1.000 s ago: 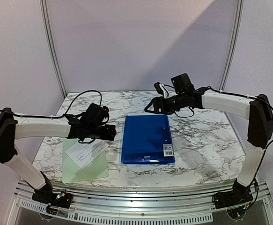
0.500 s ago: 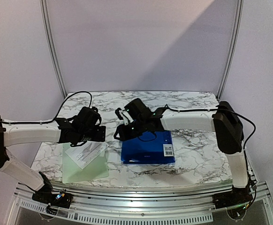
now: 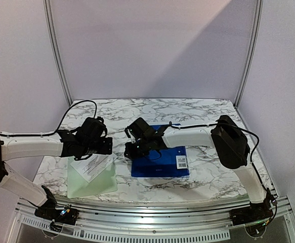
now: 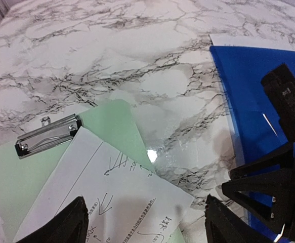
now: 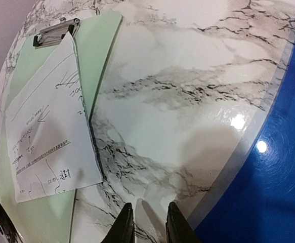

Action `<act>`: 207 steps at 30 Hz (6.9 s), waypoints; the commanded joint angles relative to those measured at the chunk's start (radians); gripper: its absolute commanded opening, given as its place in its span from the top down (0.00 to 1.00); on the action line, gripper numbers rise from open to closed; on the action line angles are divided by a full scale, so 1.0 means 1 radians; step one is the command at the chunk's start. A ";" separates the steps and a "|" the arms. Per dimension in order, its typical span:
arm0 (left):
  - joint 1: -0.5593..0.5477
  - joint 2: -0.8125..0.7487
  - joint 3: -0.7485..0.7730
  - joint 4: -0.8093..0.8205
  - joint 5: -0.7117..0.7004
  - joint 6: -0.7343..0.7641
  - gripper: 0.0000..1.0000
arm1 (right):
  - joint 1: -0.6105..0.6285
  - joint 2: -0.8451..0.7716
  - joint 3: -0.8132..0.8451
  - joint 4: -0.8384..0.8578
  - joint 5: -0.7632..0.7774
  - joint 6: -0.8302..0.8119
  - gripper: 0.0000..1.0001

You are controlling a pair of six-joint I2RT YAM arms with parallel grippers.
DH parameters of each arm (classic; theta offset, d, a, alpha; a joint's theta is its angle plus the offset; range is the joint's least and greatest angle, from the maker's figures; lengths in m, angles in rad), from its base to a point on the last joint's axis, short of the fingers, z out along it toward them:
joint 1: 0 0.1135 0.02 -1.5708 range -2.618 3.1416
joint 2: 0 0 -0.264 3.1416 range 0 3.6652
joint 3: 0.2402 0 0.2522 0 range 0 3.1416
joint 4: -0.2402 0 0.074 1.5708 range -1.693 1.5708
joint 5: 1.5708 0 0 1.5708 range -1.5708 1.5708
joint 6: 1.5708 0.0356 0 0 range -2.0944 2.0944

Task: Put the files into the folder

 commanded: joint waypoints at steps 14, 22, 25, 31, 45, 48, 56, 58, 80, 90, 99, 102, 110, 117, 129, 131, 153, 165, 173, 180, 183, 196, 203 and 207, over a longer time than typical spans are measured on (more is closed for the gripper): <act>0.005 -0.017 -0.018 0.033 0.019 -0.020 0.21 | -0.165 -0.087 -0.285 -0.061 0.073 -0.026 0.78; 0.005 -0.016 -0.016 0.025 0.013 -0.021 0.22 | -0.243 -0.094 -0.310 -0.051 0.076 -0.052 0.78; 0.005 -0.018 -0.016 0.017 0.009 -0.022 0.22 | -0.276 -0.097 -0.317 -0.055 0.082 -0.063 0.78; 0.006 -0.022 -0.010 -0.004 -0.012 -0.023 0.22 | -0.345 -0.108 -0.335 -0.056 0.084 -0.087 0.78; 0.040 -0.082 -0.002 -0.083 -0.094 -0.005 0.22 | -0.510 -0.161 -0.416 -0.060 0.120 -0.127 0.78; 0.051 -0.101 -0.002 -0.098 -0.104 -0.006 0.22 | -0.527 -0.196 -0.449 -0.063 0.120 -0.136 0.78; 0.098 -0.147 -0.025 -0.138 -0.135 -0.036 0.21 | -0.538 -0.312 -0.509 -0.102 0.155 -0.187 0.77; 0.118 -0.162 -0.037 -0.143 -0.136 -0.055 0.19 | -0.537 -0.331 -0.495 -0.096 0.129 -0.195 0.76; 0.518 -0.410 -0.326 -0.143 0.131 -0.325 0.08 | -0.353 -0.519 -0.518 0.032 -0.144 -0.247 0.24; 0.511 -0.438 -0.393 -0.231 0.232 -0.406 0.07 | -0.345 -0.583 -0.537 0.018 -0.121 -0.256 0.15; 0.467 -0.447 -0.420 -0.233 0.281 -0.463 0.11 | -0.345 -0.605 -0.541 0.008 -0.088 -0.279 0.12; 0.438 -0.440 -0.433 -0.213 0.313 -0.491 0.12 | -0.345 -0.609 -0.547 -0.001 -0.073 -0.285 0.12; 0.293 -0.413 -0.436 -0.131 0.311 -0.631 0.13 | -0.345 -0.643 -0.583 -0.007 -0.043 -0.287 0.10; 0.158 -0.353 -0.438 -0.014 0.291 -0.758 0.14 | -0.344 -0.679 -0.620 -0.016 -0.007 -0.282 0.06; -0.056 -0.051 -0.328 0.265 0.246 -0.865 0.15 | -0.357 -0.738 -0.670 -0.049 0.043 -0.281 0.05; -0.087 0.024 -0.285 0.319 0.250 -0.864 0.15 | -0.362 -0.749 -0.680 -0.053 0.045 -0.279 0.04; -0.147 0.057 0.044 0.027 -0.020 -0.334 0.13 | -0.362 -0.527 -0.619 0.296 -0.455 -0.041 0.09; 0.215 0.271 0.148 0.197 0.291 -0.048 0.08 | -0.356 -0.293 -0.437 0.292 -0.493 0.010 0.09; 0.290 0.475 0.262 0.205 0.404 -0.029 0.07 | -0.355 -0.260 -0.417 0.229 -0.464 -0.026 0.09; 0.285 0.550 0.293 0.233 0.444 -0.085 0.08 | -0.364 -0.276 -0.439 0.210 -0.447 -0.047 0.09; 0.273 0.571 0.304 0.245 0.494 -0.093 0.09 | -0.374 -0.284 -0.450 0.211 -0.444 -0.048 0.10; 0.110 0.721 0.473 0.336 0.588 -0.127 0.11 | -0.439 -0.302 -0.496 0.273 -0.474 -0.019 0.10; 0.061 0.776 0.548 0.346 0.608 -0.154 0.12 | -0.480 -0.321 -0.570 0.290 -0.414 0.035 0.14; 0.053 0.789 0.558 0.342 0.611 -0.161 0.13 | -0.508 -0.334 -0.631 0.287 -0.379 0.109 0.17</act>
